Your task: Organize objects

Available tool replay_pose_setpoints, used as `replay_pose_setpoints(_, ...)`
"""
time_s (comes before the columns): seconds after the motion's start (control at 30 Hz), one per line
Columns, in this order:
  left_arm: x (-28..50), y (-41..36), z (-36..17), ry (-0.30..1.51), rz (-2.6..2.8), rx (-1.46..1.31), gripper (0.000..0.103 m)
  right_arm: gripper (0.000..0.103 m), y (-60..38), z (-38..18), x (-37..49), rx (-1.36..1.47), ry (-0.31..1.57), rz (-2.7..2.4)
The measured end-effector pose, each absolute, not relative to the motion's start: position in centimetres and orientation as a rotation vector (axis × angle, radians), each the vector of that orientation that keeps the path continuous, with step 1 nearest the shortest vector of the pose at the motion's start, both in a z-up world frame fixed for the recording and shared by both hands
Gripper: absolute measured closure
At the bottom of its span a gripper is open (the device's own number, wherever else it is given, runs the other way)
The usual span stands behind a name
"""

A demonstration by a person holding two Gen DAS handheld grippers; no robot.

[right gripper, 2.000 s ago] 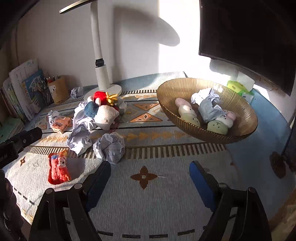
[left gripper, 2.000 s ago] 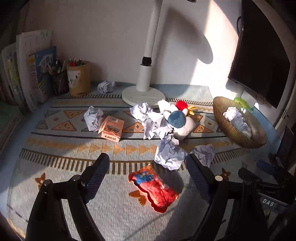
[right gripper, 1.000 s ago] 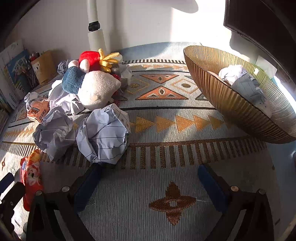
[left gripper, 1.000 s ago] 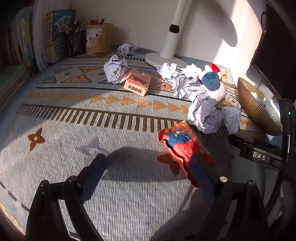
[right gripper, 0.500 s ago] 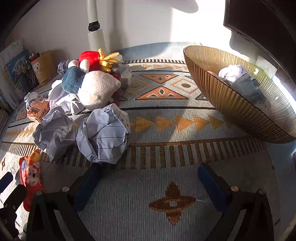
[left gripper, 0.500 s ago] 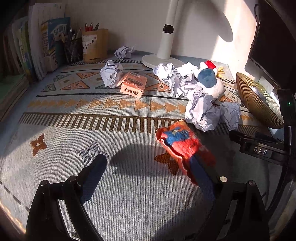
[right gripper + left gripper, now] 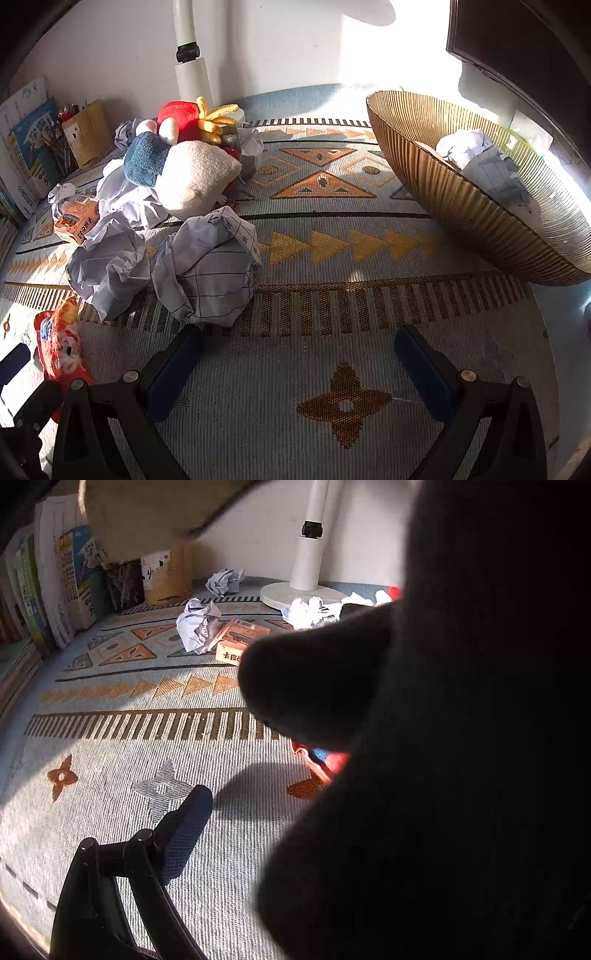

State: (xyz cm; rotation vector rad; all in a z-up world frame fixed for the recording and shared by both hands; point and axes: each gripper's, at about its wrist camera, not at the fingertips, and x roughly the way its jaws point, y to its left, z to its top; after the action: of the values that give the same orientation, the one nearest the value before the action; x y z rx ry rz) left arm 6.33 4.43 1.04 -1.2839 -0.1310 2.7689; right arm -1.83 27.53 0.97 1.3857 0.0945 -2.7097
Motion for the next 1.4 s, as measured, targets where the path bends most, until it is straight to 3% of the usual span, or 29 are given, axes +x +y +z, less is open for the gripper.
replay_pose_setpoints(1.4, 4.7, 5.4, 2.5, -0.067, 2.794, -1.292, 0.010, 0.000, 27.5, 1.0, -1.8, 1.386, 0.095, -2.709)
